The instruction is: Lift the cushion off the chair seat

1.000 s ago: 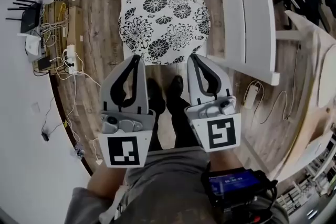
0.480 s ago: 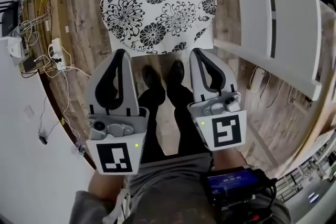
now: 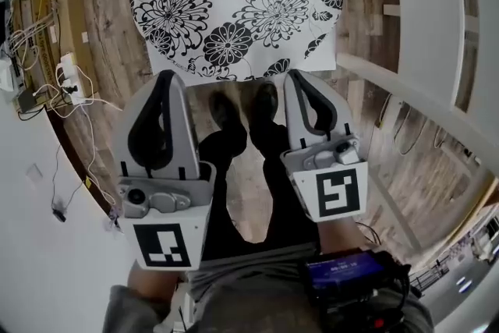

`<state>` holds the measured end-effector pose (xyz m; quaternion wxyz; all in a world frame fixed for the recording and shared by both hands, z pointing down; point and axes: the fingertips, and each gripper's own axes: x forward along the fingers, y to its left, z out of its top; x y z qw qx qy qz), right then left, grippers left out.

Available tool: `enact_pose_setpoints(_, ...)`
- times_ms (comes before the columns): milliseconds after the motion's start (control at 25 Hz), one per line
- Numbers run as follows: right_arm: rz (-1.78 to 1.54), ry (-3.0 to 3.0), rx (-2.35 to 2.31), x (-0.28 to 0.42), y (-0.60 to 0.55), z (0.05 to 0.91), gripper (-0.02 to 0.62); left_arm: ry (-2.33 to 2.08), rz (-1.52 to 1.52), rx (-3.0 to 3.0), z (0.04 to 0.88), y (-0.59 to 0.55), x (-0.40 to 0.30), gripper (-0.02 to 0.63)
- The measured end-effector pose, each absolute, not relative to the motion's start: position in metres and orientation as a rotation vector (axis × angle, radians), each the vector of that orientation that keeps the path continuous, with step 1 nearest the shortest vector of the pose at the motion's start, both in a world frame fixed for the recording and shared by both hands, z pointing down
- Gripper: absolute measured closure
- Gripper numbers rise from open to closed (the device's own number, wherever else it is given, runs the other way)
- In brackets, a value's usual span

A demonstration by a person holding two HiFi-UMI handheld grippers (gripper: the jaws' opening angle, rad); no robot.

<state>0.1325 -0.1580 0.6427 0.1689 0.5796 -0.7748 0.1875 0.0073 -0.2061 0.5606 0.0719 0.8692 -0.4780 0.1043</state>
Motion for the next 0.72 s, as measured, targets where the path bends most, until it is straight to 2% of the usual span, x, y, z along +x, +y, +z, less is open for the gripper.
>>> enact_pose_setpoints(480,0.565,-2.165,1.649,0.140,-0.168,0.694,0.576,-1.378,0.318,2.597,0.607,-0.214,0.016,0.600)
enact_pose_setpoints(720,0.558,-2.092,1.591,0.149,-0.173,0.723,0.307,-1.379,0.324,2.587,0.619,-0.225,0.016,0.600)
